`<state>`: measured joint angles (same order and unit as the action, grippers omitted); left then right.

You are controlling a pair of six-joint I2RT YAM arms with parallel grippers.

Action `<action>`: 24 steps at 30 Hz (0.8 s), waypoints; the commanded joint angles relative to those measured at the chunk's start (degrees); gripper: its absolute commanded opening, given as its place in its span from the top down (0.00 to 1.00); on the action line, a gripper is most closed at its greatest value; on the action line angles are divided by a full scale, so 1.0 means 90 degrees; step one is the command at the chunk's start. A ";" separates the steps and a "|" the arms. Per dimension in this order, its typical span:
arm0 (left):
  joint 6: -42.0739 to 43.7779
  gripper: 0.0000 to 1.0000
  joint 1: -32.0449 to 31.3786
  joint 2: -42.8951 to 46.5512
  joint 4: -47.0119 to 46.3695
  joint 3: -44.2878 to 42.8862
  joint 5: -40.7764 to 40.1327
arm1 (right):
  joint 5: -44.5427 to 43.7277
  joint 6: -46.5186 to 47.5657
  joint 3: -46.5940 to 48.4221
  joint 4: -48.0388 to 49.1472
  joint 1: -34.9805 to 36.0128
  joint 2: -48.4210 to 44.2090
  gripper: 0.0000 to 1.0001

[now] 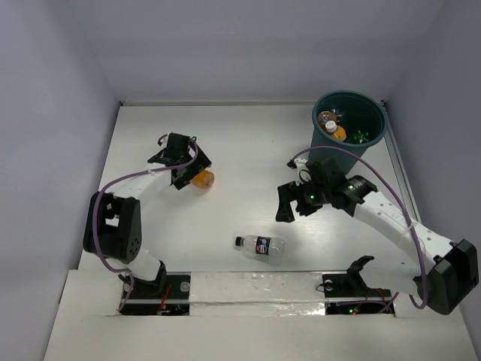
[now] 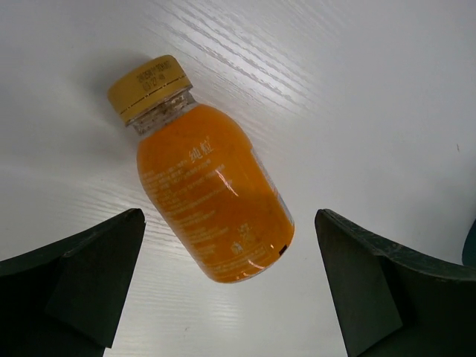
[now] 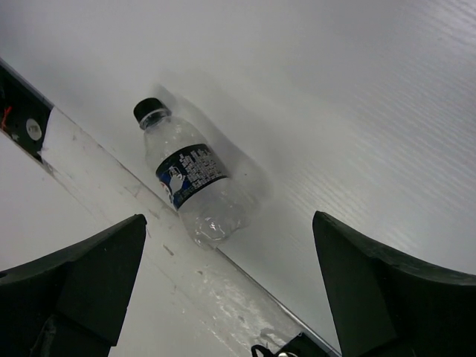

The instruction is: Put the plastic bottles in the bin

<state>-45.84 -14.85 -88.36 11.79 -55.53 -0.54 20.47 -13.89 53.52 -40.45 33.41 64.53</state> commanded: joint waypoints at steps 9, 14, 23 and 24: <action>-0.0248 0.01 0.0029 -0.0310 -0.0226 0.0075 -0.0155 | -0.0106 0.0224 0.0518 0.0051 0.1657 0.1481 0.00; -0.0228 0.07 0.0029 -0.0378 -0.0314 0.0144 -0.0146 | 0.0021 0.0284 0.0460 0.0324 0.1962 0.2008 0.00; -0.0043 0.35 0.0088 -0.0612 -0.0577 0.0330 -0.0156 | 0.0030 0.0352 0.0792 0.0646 0.2498 0.3199 0.00; -0.0033 0.40 0.0088 -0.0603 -0.0616 0.0369 -0.0155 | 0.0040 0.0342 0.0869 0.0675 0.2499 0.3288 0.00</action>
<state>-47.00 -14.59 -93.86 7.25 -53.76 -1.48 20.21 -11.86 57.65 -37.80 54.57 92.64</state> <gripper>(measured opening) 0.640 0.994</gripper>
